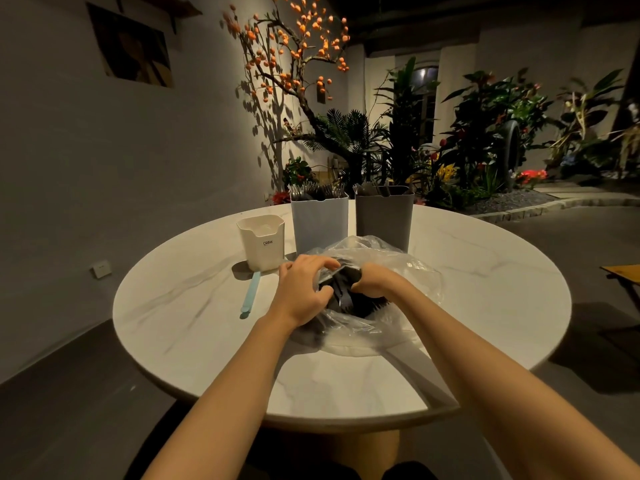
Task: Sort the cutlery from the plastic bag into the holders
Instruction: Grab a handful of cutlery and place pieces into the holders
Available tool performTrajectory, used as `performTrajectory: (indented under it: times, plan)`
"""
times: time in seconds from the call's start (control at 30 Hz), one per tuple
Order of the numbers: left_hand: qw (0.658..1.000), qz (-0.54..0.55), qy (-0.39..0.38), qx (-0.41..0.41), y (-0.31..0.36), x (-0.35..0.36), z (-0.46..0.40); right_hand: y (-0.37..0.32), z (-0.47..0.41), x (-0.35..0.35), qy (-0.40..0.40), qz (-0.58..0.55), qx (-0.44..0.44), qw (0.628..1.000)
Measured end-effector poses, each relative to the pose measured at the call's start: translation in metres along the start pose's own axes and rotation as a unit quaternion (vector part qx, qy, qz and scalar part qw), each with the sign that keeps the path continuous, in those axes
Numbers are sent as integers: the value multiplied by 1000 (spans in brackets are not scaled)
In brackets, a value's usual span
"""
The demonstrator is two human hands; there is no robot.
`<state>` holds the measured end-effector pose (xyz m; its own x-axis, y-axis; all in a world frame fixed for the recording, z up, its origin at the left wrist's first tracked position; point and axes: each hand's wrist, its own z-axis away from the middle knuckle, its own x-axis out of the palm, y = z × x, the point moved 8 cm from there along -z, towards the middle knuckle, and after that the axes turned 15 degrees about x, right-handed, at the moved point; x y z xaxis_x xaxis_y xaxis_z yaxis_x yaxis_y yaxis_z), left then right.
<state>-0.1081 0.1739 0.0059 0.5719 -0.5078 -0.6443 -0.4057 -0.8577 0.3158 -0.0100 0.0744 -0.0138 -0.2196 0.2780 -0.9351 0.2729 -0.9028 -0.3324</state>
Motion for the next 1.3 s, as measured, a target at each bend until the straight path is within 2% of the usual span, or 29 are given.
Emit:
performTrajectory:
  times: [0.1, 0.23, 0.37, 0.7, 1.3]
  plan:
    - [1000, -3, 9, 3, 3, 0, 0, 2, 0, 1, -11, -15, 4, 1000]
    - [1000, -12, -26, 7, 6, 7, 1, 4, 4, -2, -20, -23, 9, 999]
    - [999, -17, -31, 16, 8, 8, 0, 5, 9, -6, -20, -19, 1, 1000]
    - [999, -28, -31, 11, 9, 7, 1, 16, 6, -13, 10, 35, 40, 999]
    - [996, -61, -63, 21, 20, 15, 1, 33, 16, -21, -13, 1, 36, 999]
